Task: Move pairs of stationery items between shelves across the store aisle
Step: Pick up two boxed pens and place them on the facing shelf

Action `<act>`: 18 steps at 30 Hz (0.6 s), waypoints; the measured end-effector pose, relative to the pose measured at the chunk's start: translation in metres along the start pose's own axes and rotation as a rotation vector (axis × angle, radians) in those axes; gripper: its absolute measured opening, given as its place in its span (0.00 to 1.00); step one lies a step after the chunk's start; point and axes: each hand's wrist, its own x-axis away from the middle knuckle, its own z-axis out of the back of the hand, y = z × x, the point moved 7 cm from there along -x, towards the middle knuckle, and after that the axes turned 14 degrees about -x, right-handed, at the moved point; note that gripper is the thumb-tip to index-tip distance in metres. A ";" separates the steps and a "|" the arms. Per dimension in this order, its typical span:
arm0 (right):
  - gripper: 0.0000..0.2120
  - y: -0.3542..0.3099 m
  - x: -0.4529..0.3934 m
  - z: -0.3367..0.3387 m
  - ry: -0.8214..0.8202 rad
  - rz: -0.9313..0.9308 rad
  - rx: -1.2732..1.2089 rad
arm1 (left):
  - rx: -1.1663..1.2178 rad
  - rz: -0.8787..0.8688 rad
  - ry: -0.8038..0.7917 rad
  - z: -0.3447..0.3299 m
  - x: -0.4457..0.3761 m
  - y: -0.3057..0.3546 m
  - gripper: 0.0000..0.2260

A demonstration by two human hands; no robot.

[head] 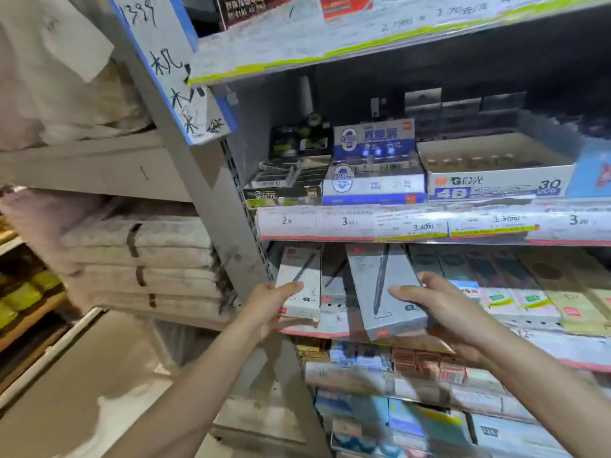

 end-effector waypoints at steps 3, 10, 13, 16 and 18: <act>0.24 -0.002 -0.005 -0.010 0.058 0.014 0.089 | -0.060 -0.080 0.024 0.002 0.001 -0.002 0.13; 0.16 -0.016 -0.020 -0.033 0.100 0.115 0.272 | -0.656 -0.445 0.081 0.015 0.003 -0.006 0.43; 0.28 -0.015 -0.036 -0.040 0.117 0.124 0.382 | -0.835 -0.516 0.124 0.015 0.006 -0.005 0.34; 0.19 -0.016 -0.048 -0.052 0.106 0.131 0.475 | -1.264 -0.596 0.280 0.013 0.010 0.001 0.29; 0.17 -0.016 -0.054 -0.060 0.098 0.135 0.537 | -1.554 -0.739 0.440 0.007 0.018 0.012 0.24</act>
